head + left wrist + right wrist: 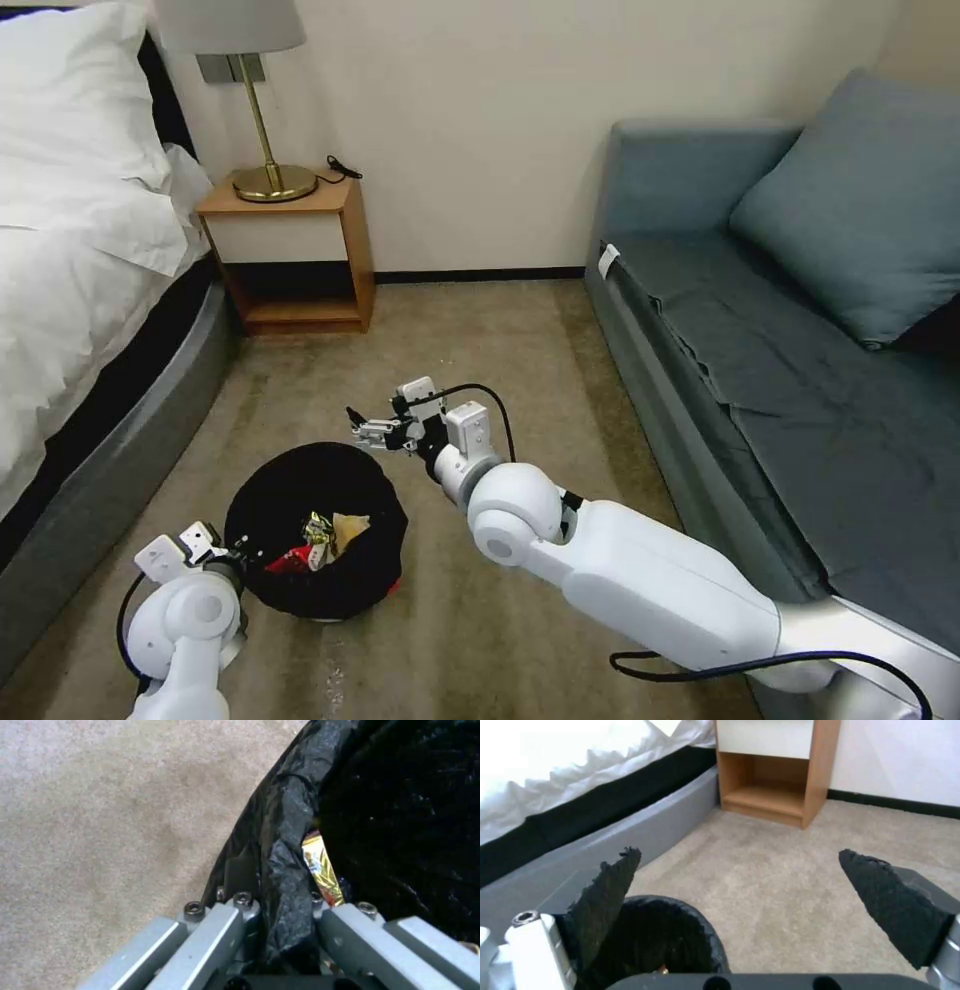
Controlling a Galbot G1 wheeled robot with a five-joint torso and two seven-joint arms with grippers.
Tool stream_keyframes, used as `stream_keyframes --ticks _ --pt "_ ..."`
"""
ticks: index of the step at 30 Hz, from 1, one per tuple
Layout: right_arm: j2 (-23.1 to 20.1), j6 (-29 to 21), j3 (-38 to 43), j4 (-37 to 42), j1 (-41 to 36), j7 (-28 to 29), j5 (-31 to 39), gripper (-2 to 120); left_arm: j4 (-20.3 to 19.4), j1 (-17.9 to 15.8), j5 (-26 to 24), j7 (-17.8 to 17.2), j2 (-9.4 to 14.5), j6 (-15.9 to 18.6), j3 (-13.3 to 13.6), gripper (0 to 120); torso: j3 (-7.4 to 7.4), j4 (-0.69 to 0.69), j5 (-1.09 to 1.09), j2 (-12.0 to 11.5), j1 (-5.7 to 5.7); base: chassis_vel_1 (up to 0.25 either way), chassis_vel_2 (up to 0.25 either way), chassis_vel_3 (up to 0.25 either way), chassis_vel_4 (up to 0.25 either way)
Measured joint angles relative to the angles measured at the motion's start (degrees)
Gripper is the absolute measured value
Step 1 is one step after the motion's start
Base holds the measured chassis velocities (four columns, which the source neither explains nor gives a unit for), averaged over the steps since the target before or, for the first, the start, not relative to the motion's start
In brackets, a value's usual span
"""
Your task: Pick up the trash bin, then pick up the garbage on the floor and place it into the trash bin.
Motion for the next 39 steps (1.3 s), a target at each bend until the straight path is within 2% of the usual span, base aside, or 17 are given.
stream_keyframes --ticks 3,5,9,13,15,16,18,20,21,22,23,24,25,29,33,36,39 --pt "-0.4 0.1 0.2 0.0 -0.3 -0.1 -0.2 100 -0.5 0.2 1.0 1.3 0.0 -0.4 0.0 11 0.0 0.0 0.01 0.0 0.0 0.0 0.0 0.0 0.0" --pt "-0.7 0.2 0.5 0.0 -0.6 -0.1 -0.4 100 -1.1 0.7 3.9 3.9 0.0 -1.1 0.0 23 0.0 0.0 0.0 0.0 0.0 0.0 0.0 0.0 0.0" --pt "-1.1 0.2 0.8 0.0 -0.8 -0.2 -0.4 100 -2.1 1.7 7.4 7.0 0.0 -1.8 0.0 36 0.0 0.0 0.0 0.0 0.0 0.0 0.0 0.0 0.0" --pt "-1.3 0.3 1.0 0.0 -0.9 -0.3 -0.5 100 -2.8 2.3 9.3 8.5 0.1 -2.1 0.0 48 0.0 0.0 0.0 0.0 0.0 0.0 0.0 0.0 0.0" --pt "-1.5 0.3 1.3 0.0 -1.1 -0.3 -0.5 100 -3.5 3.2 14.1 11.7 0.1 -3.2 -0.2 56 0.0 0.0 0.0 0.0 0.0 0.0 0.0 0.0 0.0" --pt "-1.5 0.3 1.3 0.0 -1.1 -0.3 -0.5 100 -3.5 3.2 14.1 11.7 0.1 -3.2 -0.2 56 0.0 0.0 0.0 0.0 0.0 0.0 0.0 0.0 0.0" --pt "-1.9 0.3 1.9 0.4 -1.5 -0.3 -0.5 100 -4.6 4.4 19.2 15.2 0.1 -4.5 -0.5 68 0.0 0.01 0.0 0.0 0.0 0.0 0.0 0.0 0.0" --pt "-2.6 0.3 2.9 1.0 -2.2 -0.3 -0.5 100 -5.9 6.0 23.9 20.3 0.1 -7.7 -0.9 78 0.0 0.01 0.0 0.0 0.0 0.0 0.0 0.0 0.0" --pt "-2.6 0.3 2.9 1.0 -2.2 -0.3 -0.5 100 -5.9 6.0 23.9 20.3 0.1 -7.7 -0.9 78 0.0 0.01 0.0 0.0 0.0 0.0 0.0 0.0 0.0" --pt "-3.5 0.9 4.8 2.0 -3.2 -0.9 -0.6 100 -6.8 7.1 28.0 26.9 0.2 -13.6 -1.5 84 0.0 0.01 0.0 0.0 0.0 0.0 0.0 0.0 0.0" --pt "-4.0 1.6 6.3 2.5 -4.0 -1.5 -0.8 100 -7.2 7.6 29.8 30.5 0.2 -17.1 -1.8 88 0.0 0.01 0.01 0.0 0.0 0.0 0.0 0.0 0.0" --pt "-4.6 3.4 8.1 3.1 -5.1 -2.5 -1.7 100 -7.6 8.1 30.9 33.8 0.3 -20.2 -1.9 93 -0.01 0.01 0.01 0.0 0.0 0.0 0.0 0.0 0.0" --pt "-4.6 3.4 8.1 3.1 -5.1 -2.5 -1.7 100 -7.6 8.1 30.9 33.8 0.3 -20.2 -1.9 93 -0.01 0.01 0.01 0.0 0.0 0.0 0.0 0.0 0.0" --pt "-5.7 9.1 17.1 6.8 -12.1 -5.0 -13.4 100 -8.8 9.6 32.1 42.2 0.3 -27.5 -1.9 100 0.0 0.0 0.01 0.0 0.0 0.0 0.0 0.0 0.0" --pt "-6.0 9.5 23.8 11.2 -18.2 -5.3 -18.4 100 -9.6 10.1 32.5 43.9 0.3 -28.6 -1.5 100 0.0 0.02 0.0 0.0 0.0 0.0 0.0 0.0 0.0" --pt "-5.8 9.9 36.1 16.6 -28.1 -6.5 -27.5 100 -11.0 10.7 33.2 44.7 0.2 -29.2 -0.7 100 -0.01 -0.02 0.02 0.0 0.0 0.0 0.0 0.0 0.0" --pt "-4.7 10.2 42.1 19.9 -33.6 -7.1 -31.7 100 -11.8 11.3 33.8 45.0 0.2 -29.5 -0.3 100 -0.01 -0.01 0.02 0.0 0.0 0.0 0.0 0.0 0.0"
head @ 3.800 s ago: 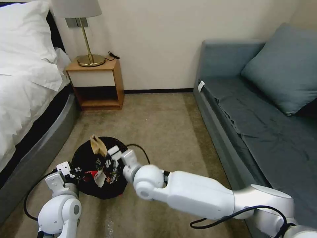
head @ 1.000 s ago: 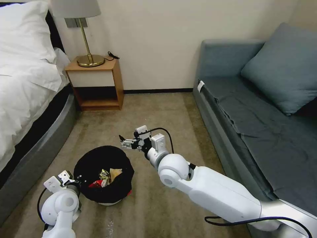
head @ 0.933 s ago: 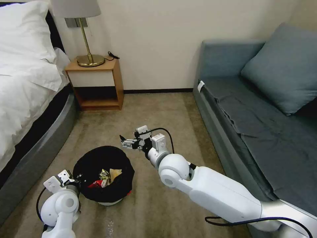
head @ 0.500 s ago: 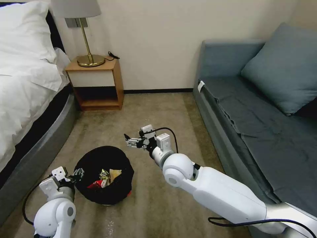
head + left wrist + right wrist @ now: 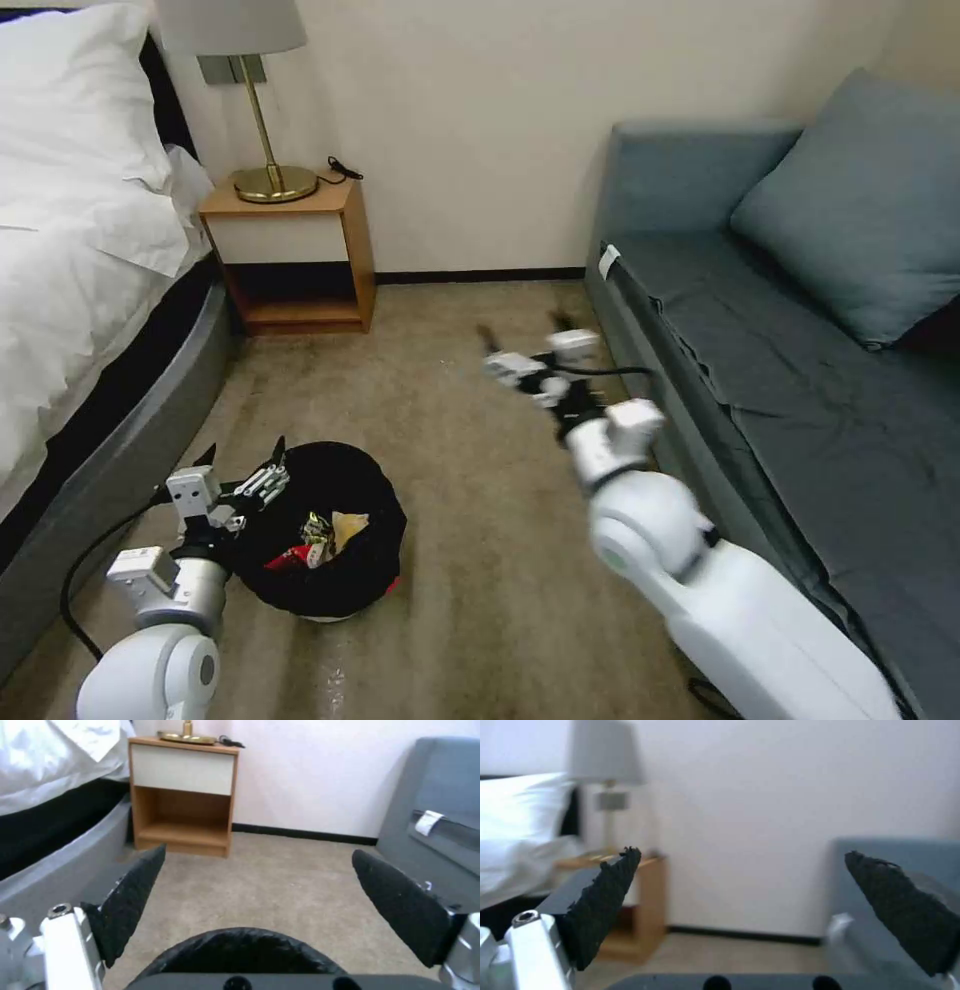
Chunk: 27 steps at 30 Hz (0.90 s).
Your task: Pick up the trash bin, then pick up the garbage on the floor and place it into the trash bin.
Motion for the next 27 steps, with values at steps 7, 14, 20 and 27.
stream_keyframes --ticks 7,14,20,27 --pt "9.4 1.5 8.4 6.9 -18.6 0.8 -12.0 100 -1.9 2.7 2.4 0.9 0.1 -2.1 2.0 100 0.0 0.0 -0.02 0.0 0.0 0.0 0.0 0.0 0.0" --pt "13.8 3.5 9.7 7.0 -24.3 1.4 -18.1 100 -2.2 4.1 3.4 1.0 -0.1 -4.3 2.4 100 0.0 0.01 -0.02 0.0 0.0 0.0 0.0 0.0 0.0" --pt "14.4 3.9 10.1 7.0 -25.4 1.1 -18.8 100 -2.2 4.4 3.6 0.9 -0.1 -4.8 2.5 100 0.0 0.01 -0.02 0.0 0.0 0.0 0.0 0.0 0.0" --pt "15.0 4.4 10.8 7.3 -27.6 -2.3 -18.6 100 -1.6 5.0 4.7 0.9 -0.1 -6.4 2.6 100 0.0 0.01 -0.02 0.0 0.0 0.0 0.0 0.0 0.0"
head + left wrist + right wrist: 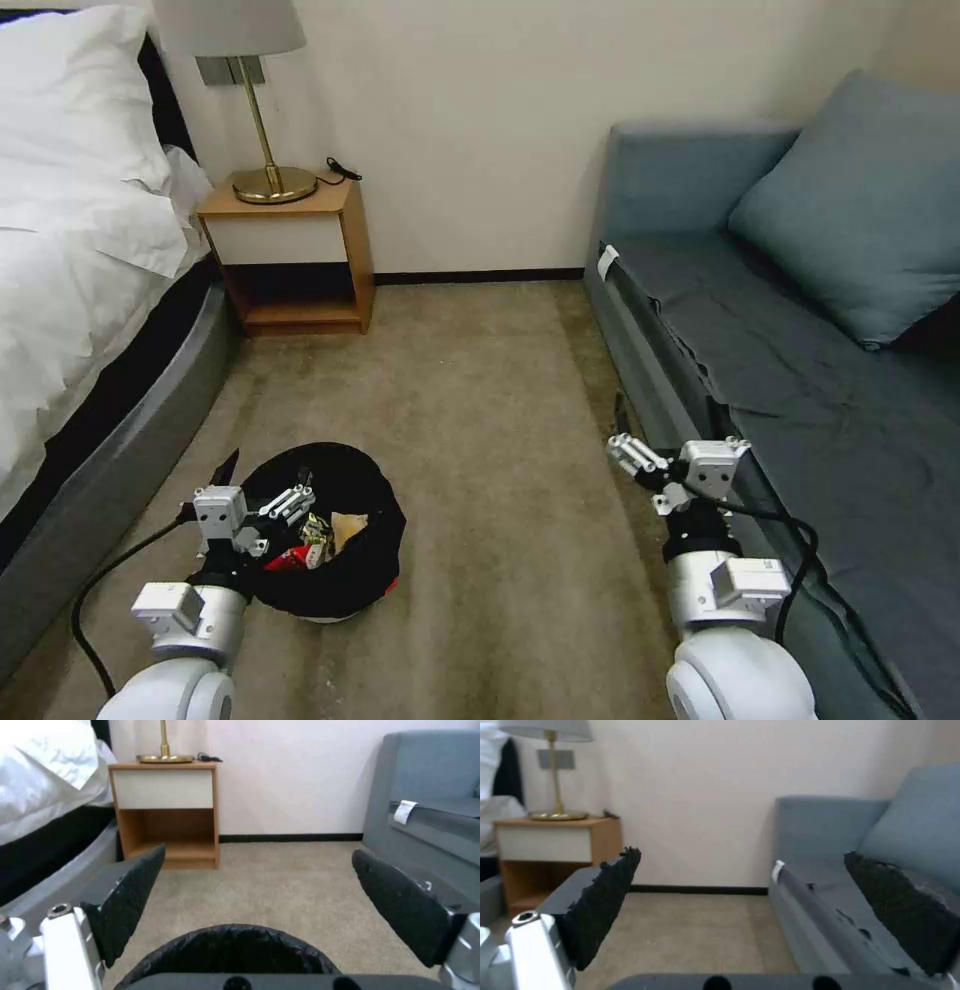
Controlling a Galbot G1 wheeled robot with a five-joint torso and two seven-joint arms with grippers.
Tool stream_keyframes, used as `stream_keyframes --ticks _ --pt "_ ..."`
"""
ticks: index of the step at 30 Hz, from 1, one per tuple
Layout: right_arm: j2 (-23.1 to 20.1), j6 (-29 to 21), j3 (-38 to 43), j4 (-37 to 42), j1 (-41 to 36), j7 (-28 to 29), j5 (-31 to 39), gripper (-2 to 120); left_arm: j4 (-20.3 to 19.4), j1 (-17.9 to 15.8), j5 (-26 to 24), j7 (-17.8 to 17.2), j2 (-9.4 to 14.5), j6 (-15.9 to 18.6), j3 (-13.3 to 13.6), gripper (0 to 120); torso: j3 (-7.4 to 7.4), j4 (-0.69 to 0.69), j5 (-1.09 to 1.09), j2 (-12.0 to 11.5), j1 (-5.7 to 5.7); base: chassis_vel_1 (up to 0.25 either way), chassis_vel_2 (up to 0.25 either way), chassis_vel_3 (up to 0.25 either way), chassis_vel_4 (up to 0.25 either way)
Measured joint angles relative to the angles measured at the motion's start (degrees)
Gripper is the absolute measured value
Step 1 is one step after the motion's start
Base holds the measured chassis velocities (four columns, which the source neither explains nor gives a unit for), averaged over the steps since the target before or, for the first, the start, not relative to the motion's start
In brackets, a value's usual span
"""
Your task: Pick up the trash bin, then pick up the garbage on the floor and place it into the trash bin.
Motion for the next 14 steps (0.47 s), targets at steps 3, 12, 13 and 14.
stream_keyframes --ticks 3,12,13,14 --pt "0.2 1.0 0.1 0.0 -1.1 -3.8 0.6 100 0.4 0.3 0.4 0.0 0.0 -1.2 0.4 100 0.0 0.0 0.0 0.0 0.0 0.0 0.0 0.0 0.0" --pt "1.8 4.3 0.9 -2.6 -4.0 -8.1 -1.9 100 2.7 1.1 2.1 0.9 0.4 -6.1 0.9 100 0.0 0.0 0.0 0.0 0.0 0.0 0.0 0.0 0.0" --pt "2.0 4.3 0.8 -3.1 -3.9 -7.7 -2.1 100 2.9 1.1 2.2 0.6 0.3 -6.2 1.1 100 0.0 0.0 0.0 0.0 0.0 0.0 0.0 0.0 0.0" --pt "2.1 4.2 0.7 -3.3 -3.8 -7.6 -2.2 100 3.0 1.1 2.3 0.4 0.2 -6.2 1.2 100 0.01 0.0 0.01 0.0 0.0 0.0 0.0 0.0 0.0"
